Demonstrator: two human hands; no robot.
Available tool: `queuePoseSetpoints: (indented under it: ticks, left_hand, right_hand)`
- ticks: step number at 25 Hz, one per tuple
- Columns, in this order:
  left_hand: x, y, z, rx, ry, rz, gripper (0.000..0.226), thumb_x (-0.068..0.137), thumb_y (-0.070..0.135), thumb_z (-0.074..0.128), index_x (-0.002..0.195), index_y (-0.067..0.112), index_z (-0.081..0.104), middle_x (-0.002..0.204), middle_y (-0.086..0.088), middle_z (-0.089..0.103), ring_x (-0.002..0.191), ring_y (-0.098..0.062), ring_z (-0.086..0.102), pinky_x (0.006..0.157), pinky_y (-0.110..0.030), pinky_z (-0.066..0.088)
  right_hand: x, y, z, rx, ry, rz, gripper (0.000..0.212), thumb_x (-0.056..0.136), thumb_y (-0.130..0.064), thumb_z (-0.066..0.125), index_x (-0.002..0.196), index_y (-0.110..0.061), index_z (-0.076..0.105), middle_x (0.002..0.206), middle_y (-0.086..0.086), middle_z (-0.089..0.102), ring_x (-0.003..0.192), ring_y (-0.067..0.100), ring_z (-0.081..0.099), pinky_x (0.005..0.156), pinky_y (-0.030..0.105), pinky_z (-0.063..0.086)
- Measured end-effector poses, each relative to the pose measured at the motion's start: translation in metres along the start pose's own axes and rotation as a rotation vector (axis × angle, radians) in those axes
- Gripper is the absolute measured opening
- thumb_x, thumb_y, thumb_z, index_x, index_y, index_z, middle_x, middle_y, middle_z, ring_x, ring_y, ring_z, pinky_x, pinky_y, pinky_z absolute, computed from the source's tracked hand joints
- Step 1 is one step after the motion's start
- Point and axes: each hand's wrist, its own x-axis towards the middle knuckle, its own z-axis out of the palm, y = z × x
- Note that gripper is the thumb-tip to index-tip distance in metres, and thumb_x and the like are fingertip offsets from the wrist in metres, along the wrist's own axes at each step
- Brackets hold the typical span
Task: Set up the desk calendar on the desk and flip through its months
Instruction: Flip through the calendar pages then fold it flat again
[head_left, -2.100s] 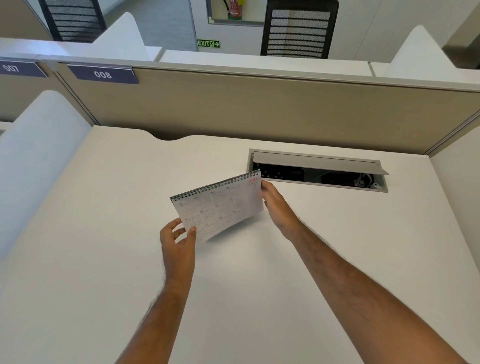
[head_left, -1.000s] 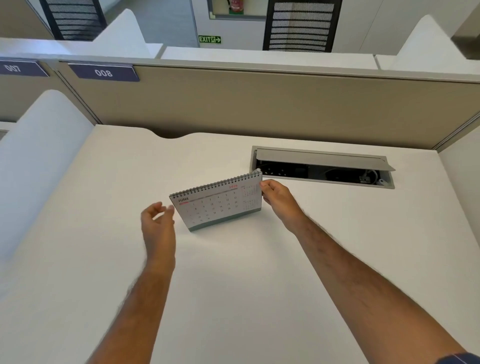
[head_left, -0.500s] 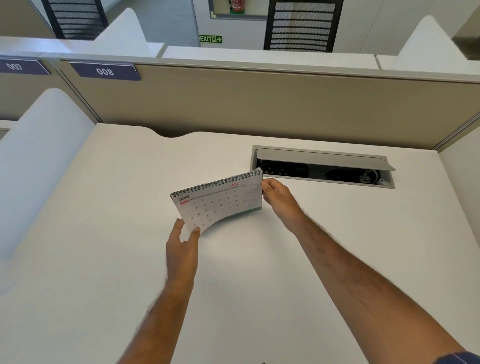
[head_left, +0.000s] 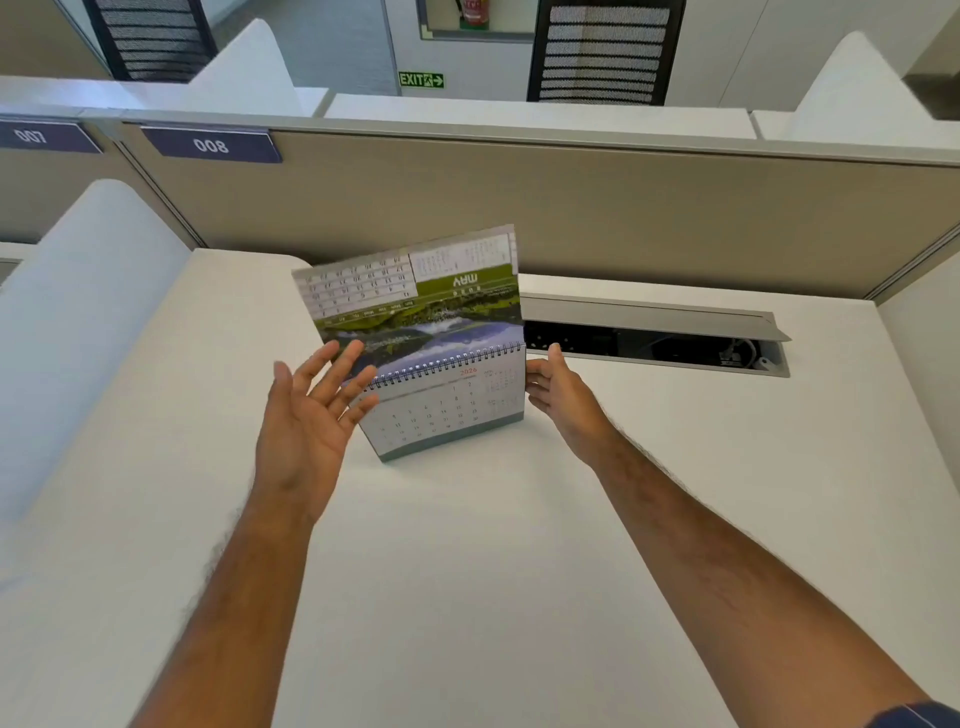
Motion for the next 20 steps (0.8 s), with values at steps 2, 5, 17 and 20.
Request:
queuePoseSetpoints:
  ticks: [2,5,17,20]
  left_hand:
    - [0.007,0.002,0.003,0.115,0.046,0.029,0.053,0.108,0.056,0.047,0.147,0.021,0.059,0.147,-0.003,0.07,0.129,-0.026,0.071,0.101,-0.043,0.061]
    - [0.006,-0.01,0.002,0.306,0.174,0.17,0.024,0.107,0.039,0.058,0.125,0.027,0.069,0.126,0.009,0.078,0.111,-0.018,0.074,0.086,-0.036,0.063]
    - [-0.039,-0.096,0.011,0.595,0.202,-0.162,0.048,0.109,0.025,0.057,0.152,0.045,0.048,0.152,0.011,0.06,0.141,-0.015,0.05,0.11,-0.038,0.041]
    - [-0.039,-0.093,0.005,0.595,0.331,-0.179,0.044,0.105,0.027,0.066,0.146,0.032,0.052,0.145,0.006,0.064,0.139,-0.017,0.054,0.109,-0.038,0.043]
  right_hand:
    - [0.002,-0.001,0.001,-0.018,0.014,-0.01,0.056,0.112,-0.056,0.024,0.114,-0.025,0.071,0.122,-0.002,0.075,0.12,0.015,0.067,0.118,0.039,0.042]
    - [0.003,-0.002,0.001,-0.054,0.025,-0.02,0.054,0.113,-0.049,0.027,0.111,-0.025,0.075,0.119,0.0,0.078,0.121,0.016,0.068,0.117,0.039,0.043]
    - [-0.002,0.002,0.005,-0.111,0.008,-0.072,0.043,0.113,-0.05,0.029,0.119,-0.04,0.071,0.123,-0.012,0.075,0.125,0.01,0.065,0.117,0.036,0.044]
    - [-0.002,0.002,0.004,-0.114,0.008,-0.068,0.044,0.111,-0.053,0.03,0.116,-0.041,0.072,0.119,-0.014,0.077,0.123,0.009,0.066,0.117,0.038,0.045]
